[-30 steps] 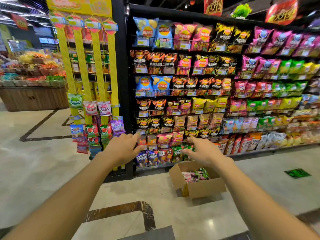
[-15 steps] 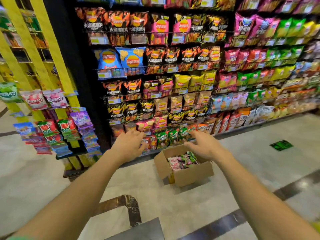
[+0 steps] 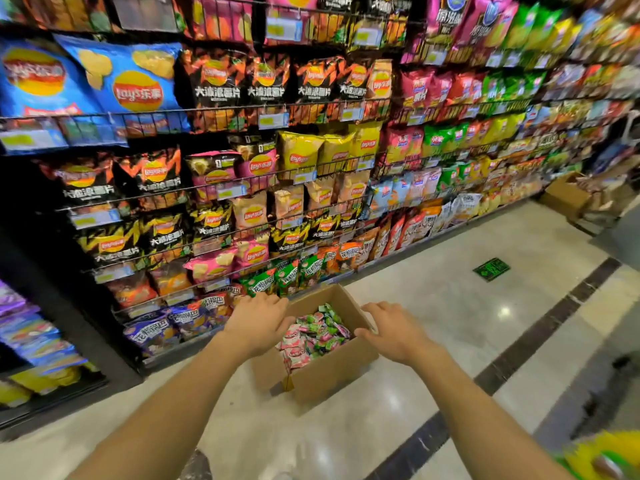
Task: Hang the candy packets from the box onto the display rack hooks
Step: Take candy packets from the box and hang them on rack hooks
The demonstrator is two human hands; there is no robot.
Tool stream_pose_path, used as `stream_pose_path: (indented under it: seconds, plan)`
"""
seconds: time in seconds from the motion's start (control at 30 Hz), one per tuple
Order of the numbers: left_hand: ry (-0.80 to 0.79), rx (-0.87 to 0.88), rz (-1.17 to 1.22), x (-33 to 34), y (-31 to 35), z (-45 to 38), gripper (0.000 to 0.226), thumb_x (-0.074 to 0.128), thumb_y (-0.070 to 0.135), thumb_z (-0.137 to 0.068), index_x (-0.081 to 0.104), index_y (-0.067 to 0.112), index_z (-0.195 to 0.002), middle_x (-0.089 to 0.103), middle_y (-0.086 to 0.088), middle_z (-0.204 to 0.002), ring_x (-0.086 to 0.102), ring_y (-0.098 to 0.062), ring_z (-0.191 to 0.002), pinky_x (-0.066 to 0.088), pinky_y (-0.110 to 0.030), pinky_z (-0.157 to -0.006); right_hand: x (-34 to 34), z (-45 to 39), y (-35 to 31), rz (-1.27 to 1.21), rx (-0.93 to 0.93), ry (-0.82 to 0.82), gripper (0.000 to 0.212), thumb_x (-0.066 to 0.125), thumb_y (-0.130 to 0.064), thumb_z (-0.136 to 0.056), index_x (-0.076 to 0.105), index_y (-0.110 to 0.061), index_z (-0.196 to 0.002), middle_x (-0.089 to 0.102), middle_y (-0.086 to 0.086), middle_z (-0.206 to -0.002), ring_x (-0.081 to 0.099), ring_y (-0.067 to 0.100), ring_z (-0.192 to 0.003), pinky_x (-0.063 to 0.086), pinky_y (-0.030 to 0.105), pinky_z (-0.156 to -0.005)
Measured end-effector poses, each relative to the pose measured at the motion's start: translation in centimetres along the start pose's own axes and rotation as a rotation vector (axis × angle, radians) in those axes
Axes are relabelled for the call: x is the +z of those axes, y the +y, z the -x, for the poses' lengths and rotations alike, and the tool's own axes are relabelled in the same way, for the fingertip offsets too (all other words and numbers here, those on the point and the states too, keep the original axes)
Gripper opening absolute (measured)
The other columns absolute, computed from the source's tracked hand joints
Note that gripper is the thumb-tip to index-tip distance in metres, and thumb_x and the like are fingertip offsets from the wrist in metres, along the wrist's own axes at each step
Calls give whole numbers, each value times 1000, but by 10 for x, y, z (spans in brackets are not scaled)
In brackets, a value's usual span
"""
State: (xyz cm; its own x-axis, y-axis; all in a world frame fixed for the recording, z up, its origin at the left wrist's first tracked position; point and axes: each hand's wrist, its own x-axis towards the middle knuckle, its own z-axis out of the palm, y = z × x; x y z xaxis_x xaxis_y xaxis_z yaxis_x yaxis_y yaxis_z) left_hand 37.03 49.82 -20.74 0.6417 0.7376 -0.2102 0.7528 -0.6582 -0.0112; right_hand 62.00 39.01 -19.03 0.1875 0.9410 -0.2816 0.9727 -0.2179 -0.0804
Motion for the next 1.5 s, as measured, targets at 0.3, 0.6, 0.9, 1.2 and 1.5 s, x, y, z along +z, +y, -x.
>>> stream_pose_path:
  seconds: [0.3, 0.6, 0.9, 1.2, 1.5]
  plan:
    - [-124, 31, 56, -1, -12, -138, 53, 29, 55, -106, 47, 18, -139, 57, -5, -135, 53, -27, -122, 43, -45, -99, -19, -123, 39, 47, 20, -124, 59, 45, -62, -98, 40, -31, -148, 50, 1, -150, 47, 27, -133, 43, 45, -108]
    - [-194, -102, 103, 23, 2, -240, 61, 27, 59, -105, 41, 17, -148, 53, -7, -141, 51, -29, -126, 40, -46, -104, -9, -252, 105, 42, -114, -207, 59, 45, -58, -99, 42, -24, -147, 53, 7, -145, 49, 30, -129, 44, 44, -105]
    - [-327, -517, 316, 54, 65, -334, 55, 35, 58, -103, 45, 21, -143, 52, -3, -148, 49, -26, -135, 38, -45, -110, 0, -399, 207, 14, -359, -357, 59, 51, -59, -96, 44, -25, -144, 64, 11, -128, 60, 33, -113, 54, 43, -90]
    - [-377, -673, 452, 80, 95, -400, 49, 34, 57, -102, 46, 26, -139, 62, -5, -131, 59, -30, -117, 48, -39, -92, 28, -475, 259, -45, -408, -516, 57, 48, -58, -99, 44, -24, -144, 56, 10, -138, 52, 34, -124, 48, 41, -95]
    - [-421, -704, 576, 175, 96, -431, 49, 41, 51, -104, 46, 23, -144, 62, -7, -135, 62, -33, -119, 50, -40, -93, 112, -531, 257, -145, -352, -592, 50, 55, -47, -100, 46, -21, -142, 57, 10, -138, 56, 31, -123, 47, 38, -93]
